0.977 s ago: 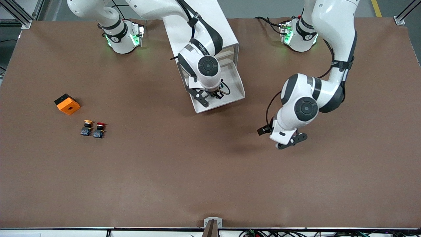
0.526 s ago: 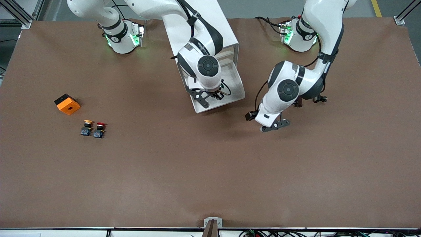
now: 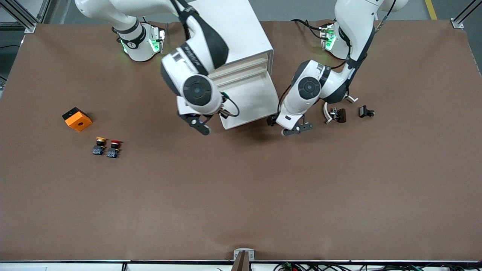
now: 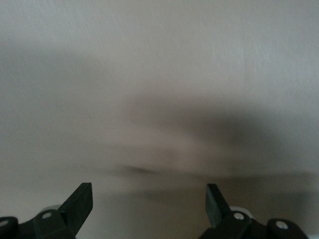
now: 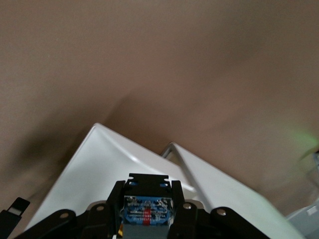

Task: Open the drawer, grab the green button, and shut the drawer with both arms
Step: 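Lift the button with the right gripper while the left gripper pushes drawer shut, then carry the green button toward the red button with the right gripper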

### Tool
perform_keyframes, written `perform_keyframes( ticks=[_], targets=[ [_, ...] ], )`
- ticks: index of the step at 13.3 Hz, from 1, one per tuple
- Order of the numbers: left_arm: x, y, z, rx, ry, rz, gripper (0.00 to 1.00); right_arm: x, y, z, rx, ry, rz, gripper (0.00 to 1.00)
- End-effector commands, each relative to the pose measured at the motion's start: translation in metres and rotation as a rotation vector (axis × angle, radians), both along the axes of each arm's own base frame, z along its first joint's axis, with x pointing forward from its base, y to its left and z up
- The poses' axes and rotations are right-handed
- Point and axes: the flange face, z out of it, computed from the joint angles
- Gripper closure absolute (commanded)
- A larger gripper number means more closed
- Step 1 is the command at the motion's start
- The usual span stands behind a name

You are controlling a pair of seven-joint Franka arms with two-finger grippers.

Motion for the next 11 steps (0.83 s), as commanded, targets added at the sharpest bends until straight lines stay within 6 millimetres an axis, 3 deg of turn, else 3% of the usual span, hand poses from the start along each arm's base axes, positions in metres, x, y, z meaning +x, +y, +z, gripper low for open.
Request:
perform_keyframes(
  ticks=[1, 5, 9, 11],
  targets=[
    [-0.029, -0.025, 0.002, 0.01, 0.04, 0.03, 0.0, 0.02, -0.057, 0.027, 0.056, 0.015, 0.106, 0.84],
    [-0.069, -0.038, -0.006, 0.098, 0.19, -0.053, 0.0, 0.061, -0.161, 0.034, 0.104, 0.009, 0.304, 0.83],
    [-0.106, -0.061, -0.007, 0.134, 0.25, -0.076, 0.0, 0.085, -0.227, 0.024, 0.09, -0.006, 0.455, 0.83],
    [-0.122, -0.072, -0.012, 0.139, 0.27, -0.084, 0.0, 0.094, -0.257, 0.007, 0.099, -0.033, 0.508, 0.83]
  ],
)
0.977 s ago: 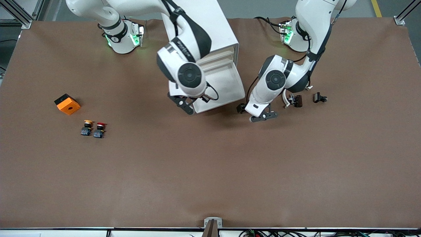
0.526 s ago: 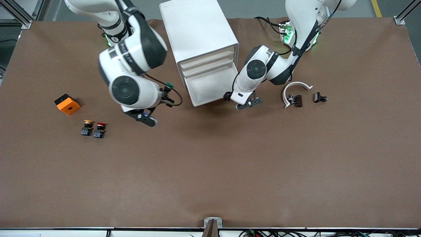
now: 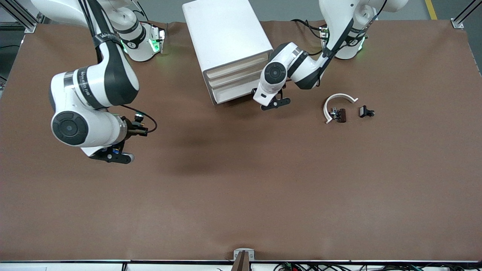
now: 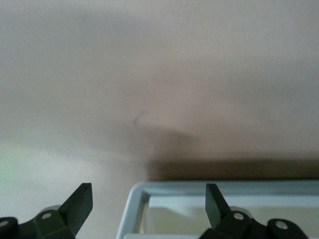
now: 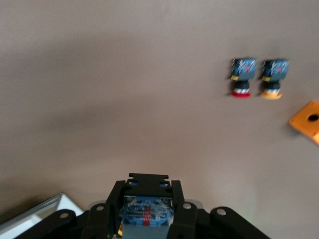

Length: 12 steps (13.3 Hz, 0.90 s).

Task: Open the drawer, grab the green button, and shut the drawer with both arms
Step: 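Carry the green button toward the red button with the right gripper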

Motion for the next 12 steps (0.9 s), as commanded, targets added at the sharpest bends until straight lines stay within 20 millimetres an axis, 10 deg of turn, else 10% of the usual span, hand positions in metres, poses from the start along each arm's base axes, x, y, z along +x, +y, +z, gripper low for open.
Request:
perform_keyframes(
  ticks=[1, 7, 12],
  targets=[
    [-0.018, -0.01, -0.004, 0.015, 0.021, -0.012, 0.0, 0.007, -0.039, -0.023, 0.023, -0.037, 0.09, 0.83],
    [-0.034, -0.027, -0.002, 0.005, 0.022, -0.057, 0.0, 0.032, -0.111, -0.116, 0.043, -0.136, 0.127, 0.8],
    [0.057, 0.009, 0.03, 0.024, -0.069, -0.005, 0.0, 0.037, -0.126, -0.18, 0.034, -0.16, 0.102, 0.8]
  ],
)
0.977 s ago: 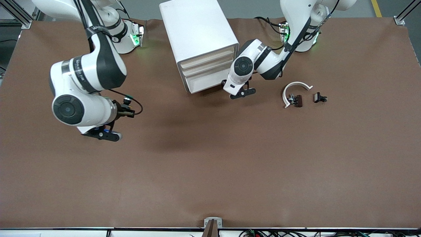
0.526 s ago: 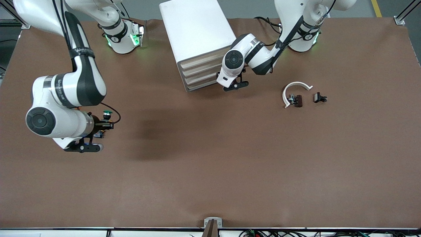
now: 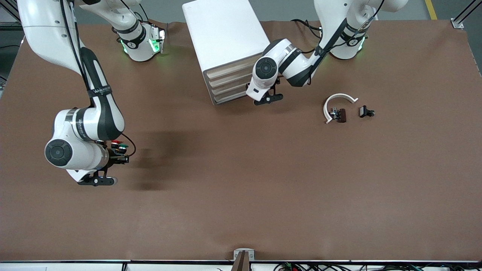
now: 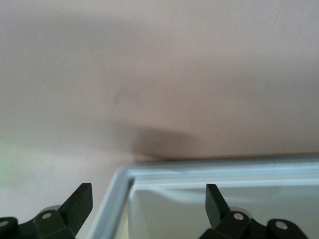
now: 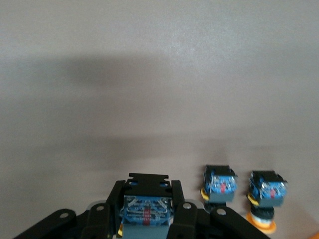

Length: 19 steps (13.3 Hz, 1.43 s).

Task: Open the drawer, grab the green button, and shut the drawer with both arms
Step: 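Carry the green button toward the red button with the right gripper, then lower the green button beside the red button with the right gripper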

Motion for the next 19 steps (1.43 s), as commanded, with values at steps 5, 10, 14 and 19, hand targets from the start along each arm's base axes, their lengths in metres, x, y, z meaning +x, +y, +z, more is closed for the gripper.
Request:
perform_keyframes(
  ticks=[5, 10, 14, 19],
  targets=[
    [0.165, 0.114, 0.075, 0.044, -0.151, 0.182, 0.0, -0.009, -0.027, -0.055, -0.011, 0.038, -0.017, 0.78],
    [0.271, 0.236, 0.147, 0.044, -0.324, 0.255, 0.0, -0.021, -0.028, -0.067, -0.011, 0.065, -0.02, 0.78],
    [0.322, 0.337, 0.201, 0.003, -0.434, 0.244, 0.0, -0.025, -0.032, -0.073, -0.011, 0.067, -0.026, 0.71],
    [0.33, 0.39, 0.276, 0.033, -0.41, 0.205, 0.0, -0.026, -0.028, -0.075, -0.013, 0.064, -0.035, 0.0]
  ],
)
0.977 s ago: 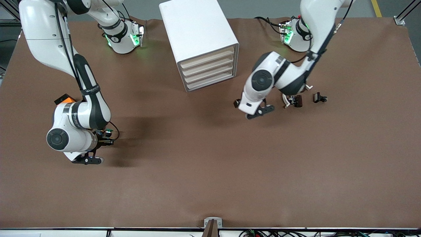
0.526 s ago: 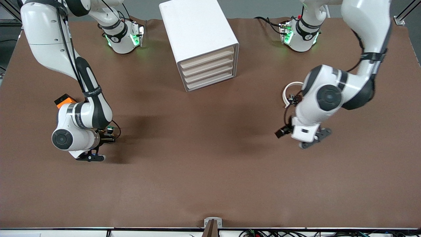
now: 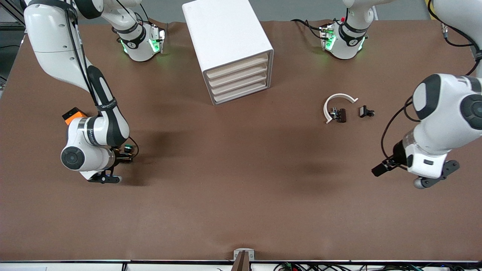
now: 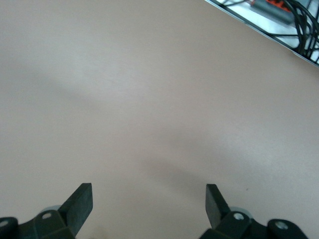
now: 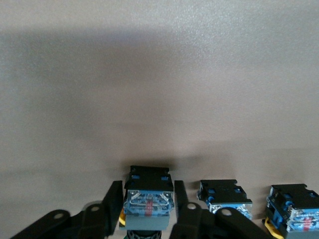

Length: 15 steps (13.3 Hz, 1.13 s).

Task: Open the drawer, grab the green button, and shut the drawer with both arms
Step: 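Lower the green button beside the red button with the right gripper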

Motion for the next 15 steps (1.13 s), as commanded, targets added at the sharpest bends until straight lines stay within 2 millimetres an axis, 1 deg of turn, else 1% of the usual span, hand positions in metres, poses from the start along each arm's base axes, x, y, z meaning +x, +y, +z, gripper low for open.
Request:
perform_keyframes(
  ticks=[1, 2, 3, 4, 5, 6, 7, 9, 10, 12, 13, 14, 15],
  targets=[
    [-0.004, 0.013, 0.055, 0.043, 0.033, -0.142, 0.0, -0.003, 0.002, 0.005, -0.004, -0.003, 0.0, 0.0],
    [-0.011, 0.02, 0.073, 0.054, 0.033, -0.207, 0.0, -0.004, 0.006, 0.01, -0.005, 0.002, -0.004, 0.0],
    [-0.015, 0.038, 0.087, 0.06, 0.02, -0.236, 0.0, -0.004, 0.011, 0.022, -0.011, 0.009, -0.02, 0.0],
    [-0.021, 0.046, 0.102, 0.067, 0.001, -0.253, 0.0, -0.005, 0.02, 0.038, -0.014, 0.011, -0.034, 0.0],
    [-0.028, 0.047, 0.116, 0.056, -0.006, -0.263, 0.0, -0.007, 0.028, 0.055, -0.021, 0.011, -0.046, 0.0],
    [-0.04, 0.048, 0.134, 0.048, -0.003, -0.249, 0.0, -0.009, 0.037, 0.07, -0.028, 0.019, -0.06, 0.0],
    [-0.052, 0.037, 0.15, 0.047, -0.005, -0.251, 0.0, -0.011, 0.042, 0.089, -0.028, 0.015, -0.062, 0.0],
    [-0.075, 0.04, 0.177, 0.083, 0.009, -0.231, 0.0, -0.017, 0.044, 0.124, -0.024, 0.021, -0.06, 0.0],
    [-0.083, 0.045, 0.185, 0.086, 0.02, -0.216, 0.0, -0.021, 0.043, 0.144, -0.023, 0.026, -0.062, 0.0],
    [-0.094, 0.043, 0.197, 0.086, 0.024, -0.22, 0.0, -0.031, 0.042, 0.184, -0.015, 0.026, -0.051, 0.0],
    [-0.101, 0.032, 0.206, 0.087, 0.014, -0.238, 0.0, -0.036, 0.042, 0.202, -0.012, 0.022, -0.052, 0.0],
    [-0.109, 0.016, 0.205, 0.09, 0.032, -0.271, 0.0, -0.042, 0.04, 0.225, -0.007, 0.013, -0.053, 0.0],
    [-0.117, 0.015, 0.208, 0.091, 0.035, -0.29, 0.0, -0.049, 0.038, 0.245, -0.004, 0.008, -0.054, 0.0]
  ],
)
